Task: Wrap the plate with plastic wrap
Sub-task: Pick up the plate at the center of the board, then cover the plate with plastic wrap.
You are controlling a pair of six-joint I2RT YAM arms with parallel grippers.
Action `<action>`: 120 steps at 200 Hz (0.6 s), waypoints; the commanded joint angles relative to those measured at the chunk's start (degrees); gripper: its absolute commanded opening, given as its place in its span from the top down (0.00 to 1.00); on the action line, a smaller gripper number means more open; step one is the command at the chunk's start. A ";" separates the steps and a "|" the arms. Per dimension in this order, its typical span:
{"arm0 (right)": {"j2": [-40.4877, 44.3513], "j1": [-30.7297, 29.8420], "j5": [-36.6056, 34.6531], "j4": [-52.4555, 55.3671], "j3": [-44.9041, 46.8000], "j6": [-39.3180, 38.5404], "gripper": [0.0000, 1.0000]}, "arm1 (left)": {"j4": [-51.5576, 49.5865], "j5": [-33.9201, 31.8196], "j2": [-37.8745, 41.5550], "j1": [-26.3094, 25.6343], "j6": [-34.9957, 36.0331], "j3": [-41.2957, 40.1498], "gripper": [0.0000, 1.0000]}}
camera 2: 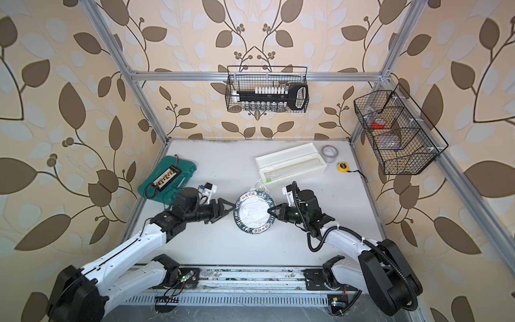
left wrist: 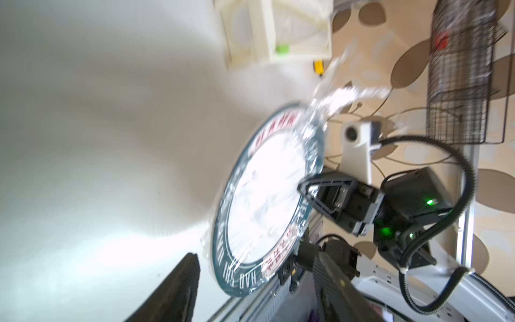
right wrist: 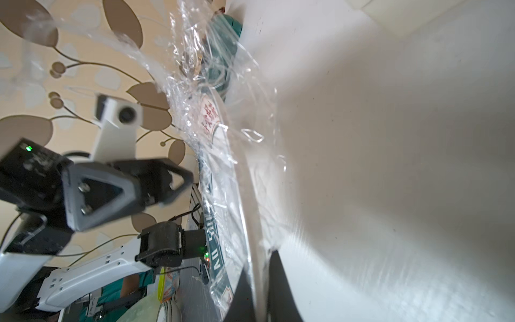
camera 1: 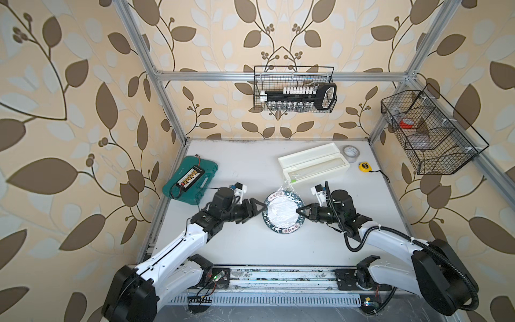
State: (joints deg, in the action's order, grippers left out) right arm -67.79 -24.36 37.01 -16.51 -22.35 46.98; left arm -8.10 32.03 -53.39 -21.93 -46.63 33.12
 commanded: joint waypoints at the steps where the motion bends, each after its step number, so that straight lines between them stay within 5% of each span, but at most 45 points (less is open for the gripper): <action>1: 1.70 -0.19 7.22 3.66 -1.77 -5.03 1.00 | -11.47 1.09 -0.49 4.18 12.75 8.95 0.21; 48: 3.74 -0.69 11.02 9.70 -4.18 -6.96 1.00 | -11.27 15.76 -18.93 3.60 20.69 23.42 0.16; 120: 2.49 -0.77 13.30 10.37 -5.86 -6.27 1.00 | -18.82 11.78 -23.55 -4.60 31.48 28.86 0.17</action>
State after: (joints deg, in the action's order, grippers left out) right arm -65.01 -24.75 47.09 -5.58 -25.67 41.23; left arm -24.27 43.42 -77.30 -25.80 -21.19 59.29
